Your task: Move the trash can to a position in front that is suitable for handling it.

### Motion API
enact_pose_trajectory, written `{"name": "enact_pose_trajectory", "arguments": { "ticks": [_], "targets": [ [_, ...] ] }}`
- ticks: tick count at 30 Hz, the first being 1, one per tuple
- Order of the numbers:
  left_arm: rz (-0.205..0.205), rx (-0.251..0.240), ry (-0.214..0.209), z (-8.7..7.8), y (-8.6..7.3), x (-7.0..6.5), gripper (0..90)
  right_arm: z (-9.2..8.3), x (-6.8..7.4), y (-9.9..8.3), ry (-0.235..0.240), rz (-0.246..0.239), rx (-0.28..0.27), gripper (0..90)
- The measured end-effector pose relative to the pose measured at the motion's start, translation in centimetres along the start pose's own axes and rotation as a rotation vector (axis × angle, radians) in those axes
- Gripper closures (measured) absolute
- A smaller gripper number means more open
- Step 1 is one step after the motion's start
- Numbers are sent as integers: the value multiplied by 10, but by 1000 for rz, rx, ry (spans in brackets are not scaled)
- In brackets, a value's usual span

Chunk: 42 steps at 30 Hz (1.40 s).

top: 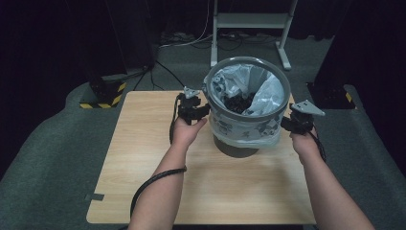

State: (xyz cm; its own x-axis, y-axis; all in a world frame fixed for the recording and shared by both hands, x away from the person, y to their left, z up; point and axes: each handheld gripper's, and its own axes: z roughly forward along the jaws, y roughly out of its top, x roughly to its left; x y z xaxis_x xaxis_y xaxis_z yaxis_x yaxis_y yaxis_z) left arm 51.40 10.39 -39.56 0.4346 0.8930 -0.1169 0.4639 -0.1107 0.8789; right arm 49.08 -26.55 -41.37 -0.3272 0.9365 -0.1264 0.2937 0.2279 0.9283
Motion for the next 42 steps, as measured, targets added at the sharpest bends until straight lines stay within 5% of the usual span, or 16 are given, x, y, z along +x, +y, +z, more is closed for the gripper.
{"name": "enact_pose_trajectory", "arguments": {
  "ticks": [17,28,32,33,36,42],
  "targets": [
    [16,-13,-62,-30,-21,-14,524,-41,16,-15,-21,31,1,377],
    [32,-20,-90,-54,-36,-17,520,-70,31,-24,-14,4,-10,385],
    [-21,-35,-110,-58,-43,-9,298,-74,30,-26,-12,0,-7,279],
    [-68,-41,-125,-60,-48,-5,298,-74,28,-28,-7,18,3,237],
    [-84,-54,-114,-66,-57,0,258,-75,23,-40,32,83,17,175],
    [-103,-24,-110,-80,-81,7,224,-78,23,-59,33,120,45,168]
  ]
}}
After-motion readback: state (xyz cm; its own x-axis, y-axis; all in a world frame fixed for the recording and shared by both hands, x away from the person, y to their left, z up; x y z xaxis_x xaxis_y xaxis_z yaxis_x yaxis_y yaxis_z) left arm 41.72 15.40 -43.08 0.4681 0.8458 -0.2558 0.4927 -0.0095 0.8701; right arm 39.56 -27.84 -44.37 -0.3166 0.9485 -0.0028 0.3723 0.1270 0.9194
